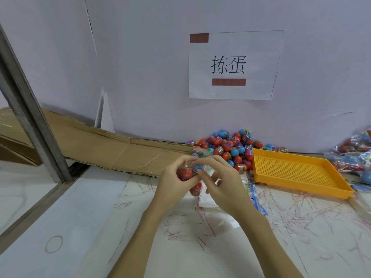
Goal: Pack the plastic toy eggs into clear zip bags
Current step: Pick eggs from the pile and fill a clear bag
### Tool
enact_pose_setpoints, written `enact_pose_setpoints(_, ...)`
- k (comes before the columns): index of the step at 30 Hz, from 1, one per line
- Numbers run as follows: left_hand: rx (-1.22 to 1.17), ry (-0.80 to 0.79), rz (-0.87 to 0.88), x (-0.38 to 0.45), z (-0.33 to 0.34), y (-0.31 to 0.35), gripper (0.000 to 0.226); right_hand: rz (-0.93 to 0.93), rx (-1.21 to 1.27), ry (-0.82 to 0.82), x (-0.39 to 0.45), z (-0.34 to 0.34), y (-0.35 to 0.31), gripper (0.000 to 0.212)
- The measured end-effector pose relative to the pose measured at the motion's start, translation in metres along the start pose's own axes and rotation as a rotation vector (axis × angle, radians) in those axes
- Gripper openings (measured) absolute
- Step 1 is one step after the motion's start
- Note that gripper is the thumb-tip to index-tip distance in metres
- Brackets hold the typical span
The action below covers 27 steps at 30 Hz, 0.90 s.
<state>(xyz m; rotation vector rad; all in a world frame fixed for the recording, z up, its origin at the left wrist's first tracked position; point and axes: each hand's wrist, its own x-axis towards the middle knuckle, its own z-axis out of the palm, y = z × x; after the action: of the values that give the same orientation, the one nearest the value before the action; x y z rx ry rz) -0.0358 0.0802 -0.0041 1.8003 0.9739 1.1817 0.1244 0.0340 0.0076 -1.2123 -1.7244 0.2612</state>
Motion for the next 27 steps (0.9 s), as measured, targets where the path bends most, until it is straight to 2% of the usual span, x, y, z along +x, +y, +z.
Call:
enact_pose_setpoints(4, 0.042, 0.024, 0.033, -0.002, 0.002, 0.0, 0.041, 0.026, -0.149, -0.009, -0.002, 0.002, 0.004, 0.02)
enact_pose_setpoints(7, 0.047, 0.031, 0.047, -0.001, 0.002, -0.001, 0.041, 0.051, -0.166, -0.008, -0.003, 0.003, 0.004, 0.022)
enact_pose_setpoints(11, -0.078, 0.08, 0.033, 0.001, 0.0, 0.003, 0.037, -0.007, -0.149, 0.116, 0.0, 0.0, -0.001, 0.028)
enact_pose_setpoints(14, -0.133, 0.121, 0.017, 0.002, -0.002, 0.006, 0.033, 0.031, -0.031, 0.24, 0.003, -0.001, -0.002, 0.032)
enact_pose_setpoints(17, -0.243, 0.115, -0.032, 0.003, -0.003, 0.005, 0.031, 0.314, 0.197, 0.259, 0.007, -0.002, -0.004, 0.044)
enact_pose_setpoints(19, -0.291, 0.09, -0.089, 0.004, -0.004, 0.005, 0.037, 0.469, 0.347, 0.212, 0.006, -0.004, -0.003, 0.039)
enact_pose_setpoints(22, -0.319, 0.053, -0.125, 0.004, -0.003, 0.005, 0.04, 0.421, 0.466, 0.127, 0.002, -0.008, -0.005, 0.005)
enact_pose_setpoints(24, -0.329, 0.048, -0.156, 0.002, -0.001, 0.008, 0.042, 0.384, 0.431, 0.165, 0.001, -0.008, -0.005, 0.021)
enact_pose_setpoints(27, -0.35, 0.065, -0.236, 0.001, 0.0, 0.014, 0.037, 0.397, 0.365, 0.213, 0.002, -0.009, 0.0, 0.022)
